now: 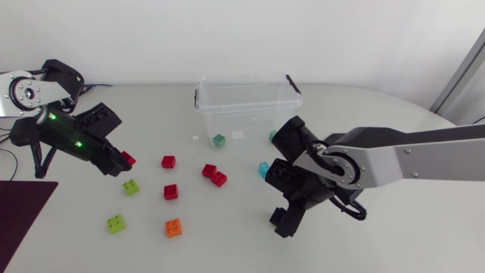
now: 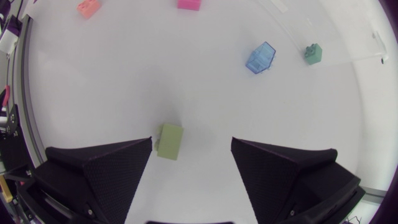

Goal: Pick up the duplo bricks and place them in the container

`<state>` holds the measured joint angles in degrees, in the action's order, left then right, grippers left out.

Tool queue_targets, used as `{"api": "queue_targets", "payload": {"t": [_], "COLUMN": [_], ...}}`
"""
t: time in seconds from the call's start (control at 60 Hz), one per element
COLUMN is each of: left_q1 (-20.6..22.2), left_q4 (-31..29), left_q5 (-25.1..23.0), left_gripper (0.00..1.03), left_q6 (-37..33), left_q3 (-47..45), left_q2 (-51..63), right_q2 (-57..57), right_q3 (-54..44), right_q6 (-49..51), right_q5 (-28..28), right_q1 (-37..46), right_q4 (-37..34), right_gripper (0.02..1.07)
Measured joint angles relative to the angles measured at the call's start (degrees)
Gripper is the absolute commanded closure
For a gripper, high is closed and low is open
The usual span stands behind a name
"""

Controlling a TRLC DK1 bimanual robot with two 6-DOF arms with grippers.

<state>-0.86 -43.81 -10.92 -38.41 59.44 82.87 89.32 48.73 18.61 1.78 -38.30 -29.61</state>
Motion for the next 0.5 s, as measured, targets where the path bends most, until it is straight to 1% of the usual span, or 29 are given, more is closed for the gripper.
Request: {"api": "queue_targets", "payload": {"t": [0.167,0.217,0.283,0.333,0.367,0.383,0.417,0.467,0.483,0.5], "left_q1": [3.7,4.3,5.6,6.5,7.2,8.2,9.1,10.1,10.5,10.9], "left_q4": [0.1,0.9,3.4,5.1,6.6,8.4,9.4,11.0,11.5,12.0], "left_q5": [-3.5,-4.1,-4.8,-5.2,-5.4,-6.1,-6.4,-6.8,-6.9,-6.9], "left_gripper": [0.79,0.79,0.79,0.79,0.79,0.78,0.78,0.78,0.78,0.78], "left_q6": [5.6,6.9,9.6,11.2,12.5,14.1,15.3,17.1,17.6,18.1], "left_q3": [4.9,5.7,7.0,7.7,8.2,8.7,9.3,10.0,10.3,10.7], "left_q2": [-0.3,-0.3,-0.3,-0.3,-0.3,-0.3,-0.3,-0.2,0.0,0.2], "right_q2": [2.4,3.3,4.3,4.9,5.3,5.6,5.7,5.7,5.7,5.7], "right_q3": [-0.2,-0.5,-0.9,-1.1,-1.1,-1.2,-1.2,-1.2,-1.2,-1.2], "right_q6": [-1.5,-2.0,-2.4,-2.8,-3.0,-3.0,-3.2,-3.2,-3.2,-3.2], "right_q5": [0.0,0.0,0.0,0.0,0.0,0.0,0.0,0.0,0.0,-0.2], "right_q1": [-2.2,-2.5,-2.5,-2.5,-2.5,-2.5,-2.5,-2.4,-2.4,-2.4], "right_q4": [0.1,0.4,1.1,1.5,1.7,2.2,2.7,2.9,2.9,3.0], "right_gripper": [0.17,0.23,0.3,0.31,0.41,0.5,0.6,0.71,0.74,0.74]}}
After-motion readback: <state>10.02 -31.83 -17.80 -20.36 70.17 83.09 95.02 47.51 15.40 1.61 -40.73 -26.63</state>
